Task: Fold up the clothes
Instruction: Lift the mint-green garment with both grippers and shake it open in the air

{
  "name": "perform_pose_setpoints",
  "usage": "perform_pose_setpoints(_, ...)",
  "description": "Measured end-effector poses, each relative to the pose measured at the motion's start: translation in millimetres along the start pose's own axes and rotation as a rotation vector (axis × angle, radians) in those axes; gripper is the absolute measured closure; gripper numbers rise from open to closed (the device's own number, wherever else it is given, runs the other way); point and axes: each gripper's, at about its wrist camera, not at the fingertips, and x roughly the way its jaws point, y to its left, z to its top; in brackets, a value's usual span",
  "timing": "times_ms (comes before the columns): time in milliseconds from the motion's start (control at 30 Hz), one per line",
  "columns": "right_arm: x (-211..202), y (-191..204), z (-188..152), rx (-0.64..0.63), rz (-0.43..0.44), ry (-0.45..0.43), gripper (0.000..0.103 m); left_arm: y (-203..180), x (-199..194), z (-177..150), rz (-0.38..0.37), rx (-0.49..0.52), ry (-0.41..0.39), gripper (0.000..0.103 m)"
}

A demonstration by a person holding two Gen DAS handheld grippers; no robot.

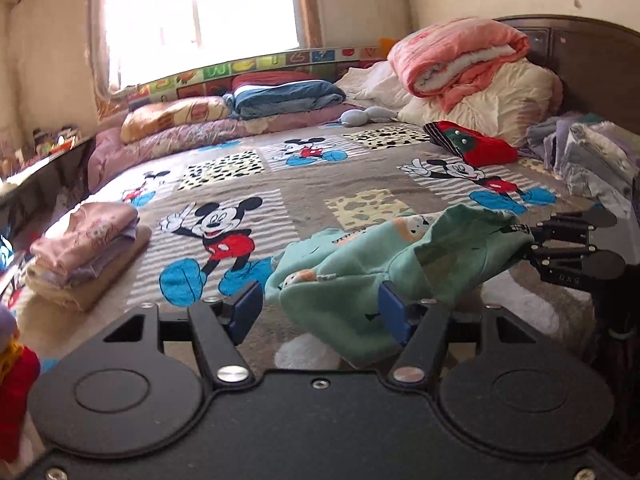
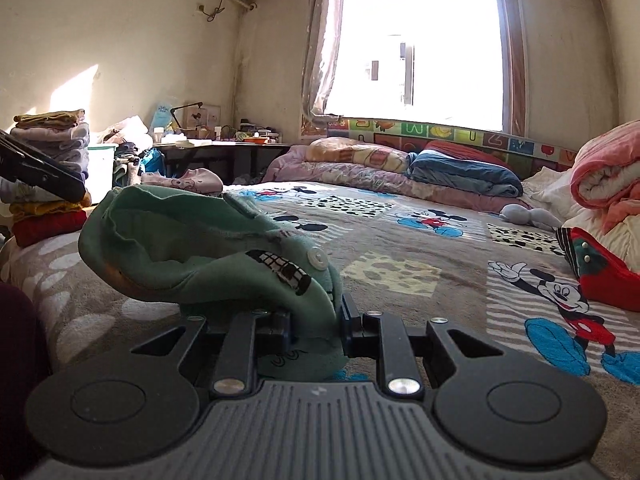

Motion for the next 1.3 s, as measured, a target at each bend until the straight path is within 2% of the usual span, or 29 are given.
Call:
perform_pose_setpoints(100, -3, 1, -2, -0.001, -0.003, -0.001, 0.079, -13, 0, -4, -0.029, 0.23, -0.01, 0.039)
perform_pose_setpoints(200, -5, 0, -1, -0.001, -0.013, -0.003, 0.079, -22, 9, -11, -0.026, 0.425, 0.003, 0.039)
perform_pose_setpoints(500, -7, 3, 2, -0.033, -0.033, -0.008, 0.079, -26, 47, -26, -0.013, 0.732, 0.063, 0.041)
perform_pose_setpoints(567, -6, 2, 2, -0.027, -0.04, -0.009, 0.079, -29, 54, -29, -0.014, 0.775, 0.068, 0.057)
perform_pose_setpoints(633, -6, 1, 4, -0.019, -0.042, -0.012, 0.079, -31, 60, -30, -0.019, 0.794, 0.078, 0.08)
perform_pose_setpoints(667, -6, 1, 6, -0.02, -0.042, -0.015, 0.079, -32, 61, -29, -0.017, 0.794, 0.075, 0.083)
perform_pose_setpoints(700, -6, 1, 7, -0.025, -0.043, -0.019, 0.079, -32, 60, -28, -0.01, 0.781, 0.064, 0.092)
perform_pose_setpoints(733, -6, 1, 10, -0.028, -0.043, -0.024, 0.079, -31, 59, -26, -0.002, 0.764, 0.049, 0.094)
perform_pose_setpoints(967, -14, -10, 51, -0.045, -0.046, -0.079, 0.079, -13, 40, 25, 0.1, 0.532, -0.112, 0.096)
perform_pose_setpoints(1133, -15, -23, 99, -0.063, -0.029, -0.133, 0.08, -2, 39, 70, 0.171, 0.451, -0.184, 0.097)
perform_pose_setpoints(1300, -13, -41, 156, -0.076, 0.009, -0.152, 0.08, 14, 32, 118, 0.18, 0.382, -0.245, 0.097)
